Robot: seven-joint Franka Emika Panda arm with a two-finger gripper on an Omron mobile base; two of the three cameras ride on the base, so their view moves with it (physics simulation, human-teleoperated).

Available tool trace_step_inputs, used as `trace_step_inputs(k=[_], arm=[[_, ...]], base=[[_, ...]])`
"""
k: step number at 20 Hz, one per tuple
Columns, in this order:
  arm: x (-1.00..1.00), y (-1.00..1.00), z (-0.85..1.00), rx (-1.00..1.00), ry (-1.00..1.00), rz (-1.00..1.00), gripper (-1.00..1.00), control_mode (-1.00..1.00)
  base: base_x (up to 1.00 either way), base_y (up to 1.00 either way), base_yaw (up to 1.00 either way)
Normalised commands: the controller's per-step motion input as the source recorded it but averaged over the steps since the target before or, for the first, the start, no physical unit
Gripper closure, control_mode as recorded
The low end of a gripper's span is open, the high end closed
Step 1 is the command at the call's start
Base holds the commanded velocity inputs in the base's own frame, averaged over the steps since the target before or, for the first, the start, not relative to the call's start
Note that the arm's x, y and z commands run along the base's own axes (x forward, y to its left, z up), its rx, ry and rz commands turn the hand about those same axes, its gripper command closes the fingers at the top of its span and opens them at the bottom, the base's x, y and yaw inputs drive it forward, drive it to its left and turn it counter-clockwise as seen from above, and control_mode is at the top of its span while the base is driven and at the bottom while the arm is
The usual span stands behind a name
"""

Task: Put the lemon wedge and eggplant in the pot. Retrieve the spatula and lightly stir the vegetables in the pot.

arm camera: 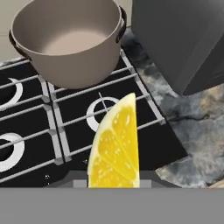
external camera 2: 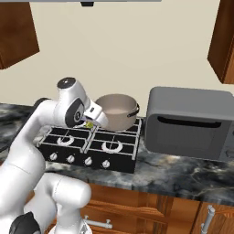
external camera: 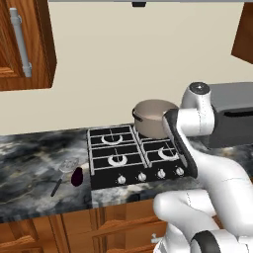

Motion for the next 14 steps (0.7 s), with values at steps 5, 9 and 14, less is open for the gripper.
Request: trace_step_inputs(k=[5, 9, 14], arm=[[0.76, 0.01, 0.24, 0.02, 0.16, 0.10, 1.00, -1.00], [0.72, 0.00, 0.17, 0.06, 0.04, 0.11, 1.00, -1.00], [0.72, 0.00, 0.05, 0.04, 0.00, 0.11, 1.00, -1.00]], base=[[0.00, 0.00, 0.00], [0.00, 0.00, 0.00], [0.00, 0.00, 0.00]])
